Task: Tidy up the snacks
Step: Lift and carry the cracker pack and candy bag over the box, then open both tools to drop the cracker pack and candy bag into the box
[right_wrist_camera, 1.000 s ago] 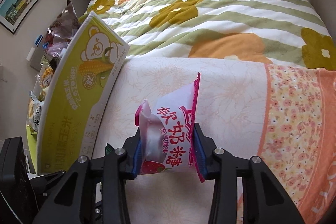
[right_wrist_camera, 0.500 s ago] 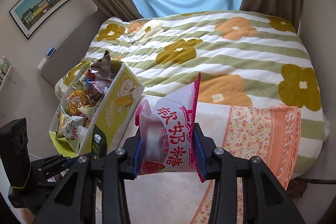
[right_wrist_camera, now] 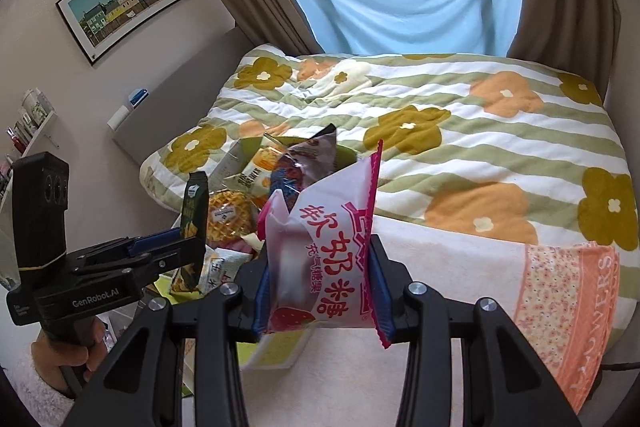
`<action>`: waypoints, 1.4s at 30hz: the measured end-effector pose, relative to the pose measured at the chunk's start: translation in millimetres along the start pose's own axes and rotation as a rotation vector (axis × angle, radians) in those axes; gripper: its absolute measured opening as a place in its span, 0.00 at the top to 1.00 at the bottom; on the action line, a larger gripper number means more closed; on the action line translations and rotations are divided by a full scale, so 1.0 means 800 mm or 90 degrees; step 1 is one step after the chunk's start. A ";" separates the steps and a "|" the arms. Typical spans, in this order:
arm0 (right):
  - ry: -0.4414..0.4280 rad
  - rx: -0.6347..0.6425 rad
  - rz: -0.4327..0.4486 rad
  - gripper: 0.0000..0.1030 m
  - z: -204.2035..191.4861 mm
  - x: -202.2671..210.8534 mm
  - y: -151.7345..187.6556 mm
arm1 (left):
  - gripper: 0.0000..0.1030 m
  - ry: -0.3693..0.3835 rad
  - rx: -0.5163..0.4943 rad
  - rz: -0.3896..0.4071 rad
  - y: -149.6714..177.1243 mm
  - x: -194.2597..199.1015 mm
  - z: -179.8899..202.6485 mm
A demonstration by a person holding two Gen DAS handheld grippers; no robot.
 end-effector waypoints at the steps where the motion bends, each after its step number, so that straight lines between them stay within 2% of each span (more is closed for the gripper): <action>1: 0.000 -0.007 0.000 0.63 -0.013 -0.009 0.000 | 0.61 0.002 -0.006 -0.007 -0.004 -0.002 -0.015; 10: 0.039 -0.059 -0.015 0.63 -0.079 -0.076 0.012 | 0.61 0.028 -0.080 -0.068 -0.018 -0.034 -0.091; 17: 0.083 -0.104 -0.020 0.63 -0.096 -0.089 0.028 | 0.61 0.032 -0.136 -0.093 -0.020 -0.052 -0.111; 19: 0.093 -0.107 -0.022 0.63 -0.098 -0.090 0.030 | 0.58 0.029 -0.140 -0.090 -0.022 -0.052 -0.113; 21: 0.102 -0.110 -0.021 0.63 -0.099 -0.088 0.030 | 0.34 0.020 -0.142 -0.084 -0.024 -0.051 -0.113; 22: 0.106 -0.110 -0.020 0.63 -0.098 -0.086 0.029 | 0.07 0.010 -0.144 -0.079 -0.025 -0.050 -0.114; 23: 0.109 -0.110 -0.019 0.63 -0.100 -0.084 0.029 | 0.00 0.001 -0.146 -0.066 -0.027 -0.047 -0.115; 25: 0.113 -0.109 -0.019 0.63 -0.101 -0.083 0.030 | 0.00 -0.004 -0.151 -0.049 -0.028 -0.040 -0.117; 42: 0.109 -0.075 -0.049 0.63 -0.114 -0.096 0.042 | 0.00 -0.035 -0.112 -0.018 -0.019 -0.006 -0.141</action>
Point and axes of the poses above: each gripper's, at about its wrist camera, not at the fingertips, and x roughly against the way its jaws point, z to its right, y to its underside, the point moved 6 cm from there along -x, roughly the way its jaws point, and after that the axes turned 1 degree about z, right-handed, at the moved point
